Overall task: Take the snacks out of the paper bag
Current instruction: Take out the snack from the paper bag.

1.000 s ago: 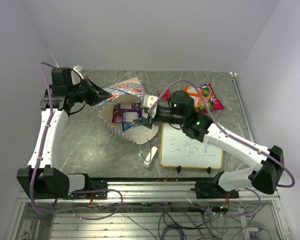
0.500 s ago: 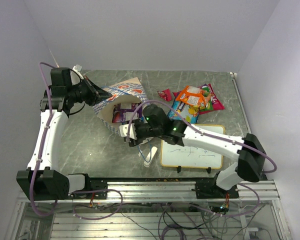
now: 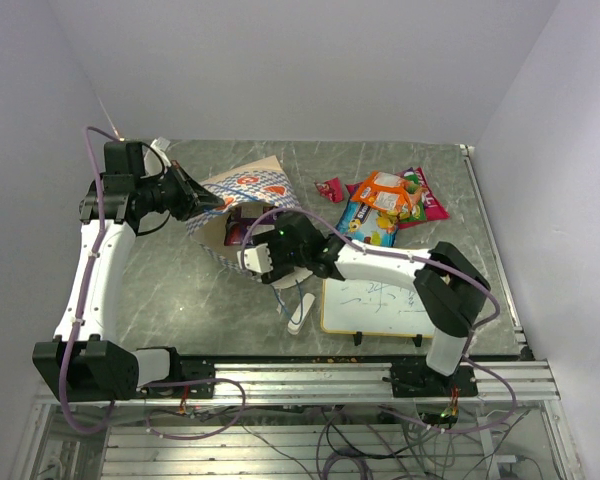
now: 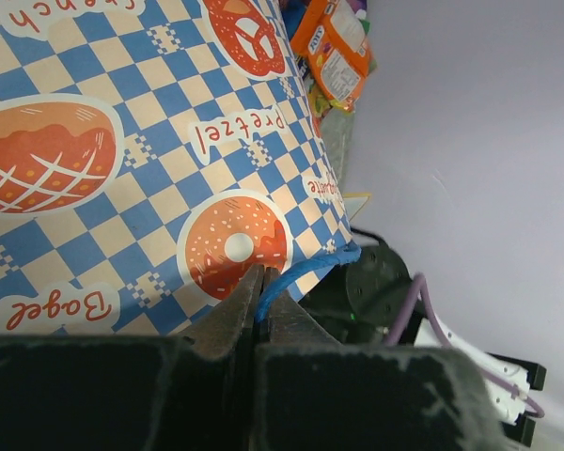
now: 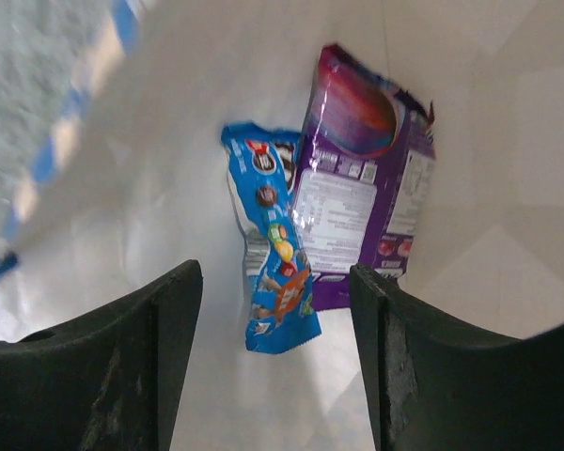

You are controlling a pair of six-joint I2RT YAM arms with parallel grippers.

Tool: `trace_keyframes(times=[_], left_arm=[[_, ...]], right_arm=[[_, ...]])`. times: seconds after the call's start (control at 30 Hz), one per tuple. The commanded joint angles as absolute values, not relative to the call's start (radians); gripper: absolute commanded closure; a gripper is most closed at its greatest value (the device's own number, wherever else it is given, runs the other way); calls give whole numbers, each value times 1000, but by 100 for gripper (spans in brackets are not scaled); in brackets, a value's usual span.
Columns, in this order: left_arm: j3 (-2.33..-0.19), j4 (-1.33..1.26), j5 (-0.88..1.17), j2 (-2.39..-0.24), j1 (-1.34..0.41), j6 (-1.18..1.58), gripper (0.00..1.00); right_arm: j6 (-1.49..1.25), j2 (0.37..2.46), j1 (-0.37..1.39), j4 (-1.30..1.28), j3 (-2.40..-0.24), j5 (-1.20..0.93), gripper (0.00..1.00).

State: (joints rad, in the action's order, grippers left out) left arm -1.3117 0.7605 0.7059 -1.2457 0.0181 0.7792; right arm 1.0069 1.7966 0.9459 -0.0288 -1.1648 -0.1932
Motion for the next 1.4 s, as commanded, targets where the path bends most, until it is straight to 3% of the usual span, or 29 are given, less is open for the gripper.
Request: trace_keyframes(times=[0.0, 0.4, 0.47, 0.67, 0.83, 1.2, 1.37], left_arm=[[-1352, 811, 744, -1262, 24, 710, 93], [-1420, 844, 758, -1322, 24, 663, 93], [-1438, 853, 752, -1332, 23, 656, 93], [-1453, 854, 746, -1345, 23, 652, 93], [-1465, 853, 733, -1344, 23, 652, 93], [-1442, 835, 710, -1341, 23, 680, 93], [-1422, 825, 714, -1332, 23, 691, 93]], right_arm=[[1088, 1856, 912, 17, -1189, -185, 36], [1087, 2074, 898, 26, -1363, -121, 39], [1087, 2083, 897, 22, -1363, -123, 44], [1060, 2056, 897, 20, -1355, -153, 73], [1018, 2027, 898, -1, -1379, -176, 90], [971, 1864, 908, -42, -1338, -177, 100], [968, 1844, 914, -63, -1337, -169, 100]])
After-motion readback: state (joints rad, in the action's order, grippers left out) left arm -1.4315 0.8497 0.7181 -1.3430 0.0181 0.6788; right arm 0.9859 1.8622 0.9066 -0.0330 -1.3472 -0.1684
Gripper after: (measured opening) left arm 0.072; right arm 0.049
